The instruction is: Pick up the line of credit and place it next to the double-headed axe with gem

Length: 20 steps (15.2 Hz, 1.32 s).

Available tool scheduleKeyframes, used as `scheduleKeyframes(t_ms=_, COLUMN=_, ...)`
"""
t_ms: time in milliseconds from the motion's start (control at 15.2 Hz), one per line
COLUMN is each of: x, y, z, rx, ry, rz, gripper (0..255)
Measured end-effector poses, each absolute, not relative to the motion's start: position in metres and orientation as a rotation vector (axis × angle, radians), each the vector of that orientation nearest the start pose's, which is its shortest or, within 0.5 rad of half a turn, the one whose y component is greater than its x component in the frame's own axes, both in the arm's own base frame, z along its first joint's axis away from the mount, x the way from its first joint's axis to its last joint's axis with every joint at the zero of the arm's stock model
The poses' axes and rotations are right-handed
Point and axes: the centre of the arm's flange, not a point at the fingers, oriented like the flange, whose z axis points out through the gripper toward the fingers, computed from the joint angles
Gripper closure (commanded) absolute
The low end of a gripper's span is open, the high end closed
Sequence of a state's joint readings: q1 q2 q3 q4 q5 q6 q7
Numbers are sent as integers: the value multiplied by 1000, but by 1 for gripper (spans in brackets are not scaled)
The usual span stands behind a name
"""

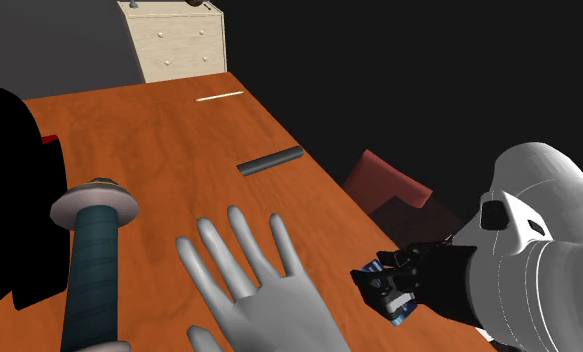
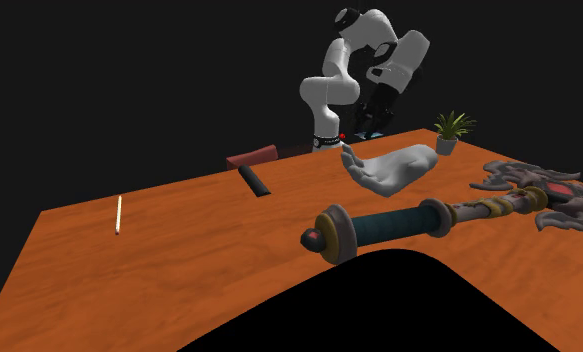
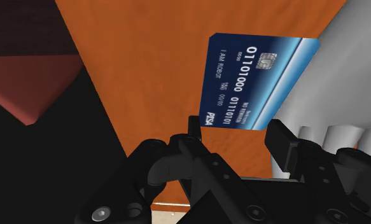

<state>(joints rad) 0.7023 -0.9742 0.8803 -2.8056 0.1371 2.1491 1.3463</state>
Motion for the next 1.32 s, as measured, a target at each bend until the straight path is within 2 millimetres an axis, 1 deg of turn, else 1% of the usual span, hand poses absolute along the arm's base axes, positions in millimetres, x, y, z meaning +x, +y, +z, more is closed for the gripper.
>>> scheduleKeyframes(t_ms=990, x=28, y=324, z=315, rx=-3033, ry=122, rz=-912, gripper=255)
scheduleKeyframes(t_ms=1320, x=29, y=324, z=310, rx=-3032, ry=122, rz=-912, gripper=255)
